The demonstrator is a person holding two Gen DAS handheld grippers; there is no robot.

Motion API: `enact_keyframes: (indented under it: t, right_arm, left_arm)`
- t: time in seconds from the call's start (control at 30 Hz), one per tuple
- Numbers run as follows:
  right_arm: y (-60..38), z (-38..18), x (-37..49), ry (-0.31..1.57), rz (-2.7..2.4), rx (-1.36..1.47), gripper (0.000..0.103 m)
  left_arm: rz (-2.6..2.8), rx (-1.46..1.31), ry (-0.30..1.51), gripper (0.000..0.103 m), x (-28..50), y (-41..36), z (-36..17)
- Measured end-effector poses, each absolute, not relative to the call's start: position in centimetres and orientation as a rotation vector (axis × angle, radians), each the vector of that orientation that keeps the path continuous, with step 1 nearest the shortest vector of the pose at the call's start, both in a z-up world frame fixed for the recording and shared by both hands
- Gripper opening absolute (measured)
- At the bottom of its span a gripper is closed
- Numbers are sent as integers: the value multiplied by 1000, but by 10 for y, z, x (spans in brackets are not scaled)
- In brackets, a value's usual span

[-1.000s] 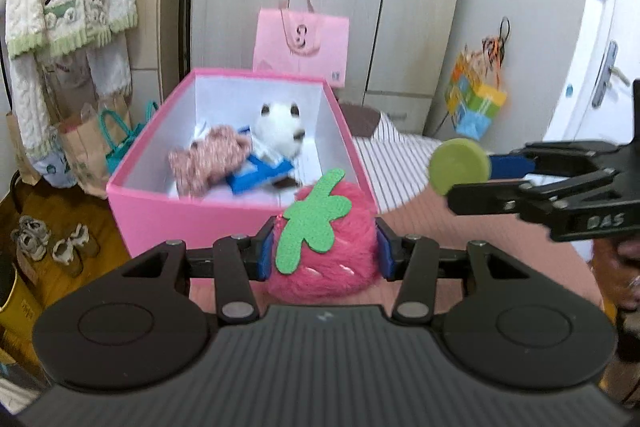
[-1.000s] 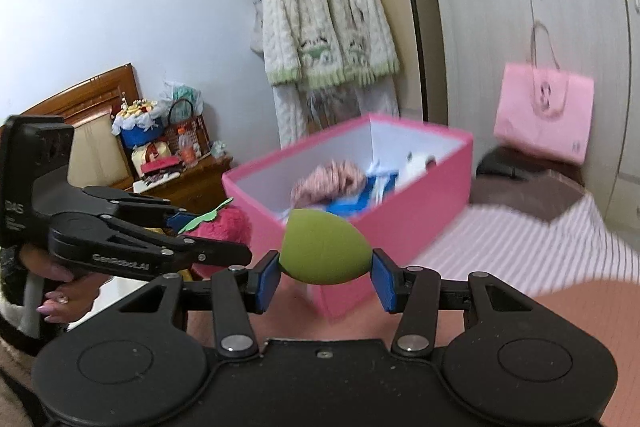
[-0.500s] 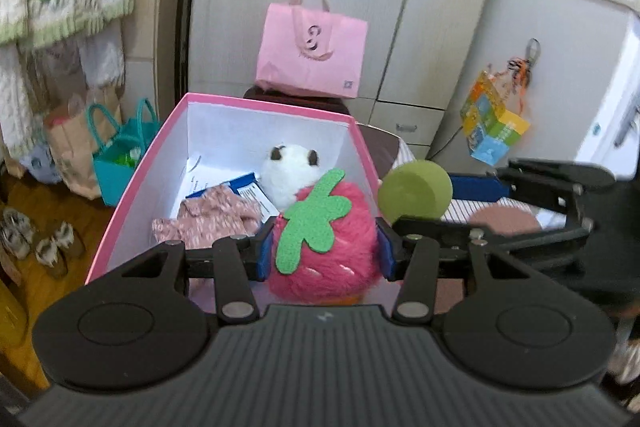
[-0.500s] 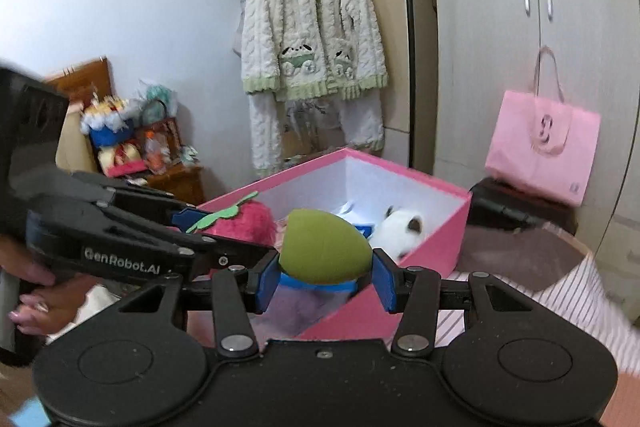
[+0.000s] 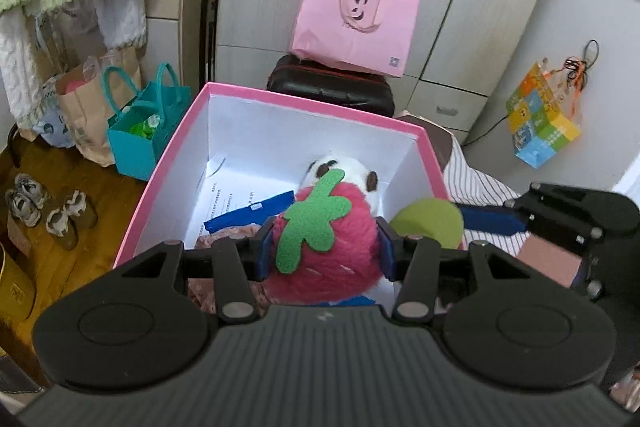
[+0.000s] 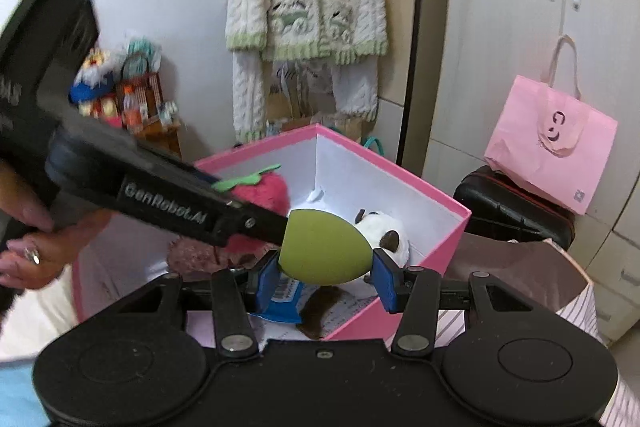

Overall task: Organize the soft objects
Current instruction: 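Lower both items into the shoebox and open both tools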

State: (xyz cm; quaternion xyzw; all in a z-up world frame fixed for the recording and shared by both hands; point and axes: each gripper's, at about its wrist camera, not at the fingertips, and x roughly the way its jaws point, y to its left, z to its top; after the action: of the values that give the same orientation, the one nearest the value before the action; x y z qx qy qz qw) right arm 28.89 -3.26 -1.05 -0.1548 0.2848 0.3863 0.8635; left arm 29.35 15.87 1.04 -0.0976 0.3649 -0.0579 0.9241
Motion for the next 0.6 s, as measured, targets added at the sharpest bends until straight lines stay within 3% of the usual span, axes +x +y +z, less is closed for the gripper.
enact_keyframes:
  t: [0.17,0.27,0.33,0.4,0.6]
  right_arm:
    - [-34,-17,308,636,811,-267,56]
    - [-39,-18,313,637,829,-207,60]
    - [-45,-18,313,642,860,-153,72]
    - [-52,-16,310,637,876,-102,73]
    - [-81,-6,285,612,904,22,73]
  left_arm:
    - [-82,-227,774,49,309,164,5]
    - [-66,-221,762,57,308,162,7]
    - [-74,-187,741,66,302,157,12]
    - [-95,-139,682,76,288,151,15]
    - [-136,-241,593,76,244,157,23]
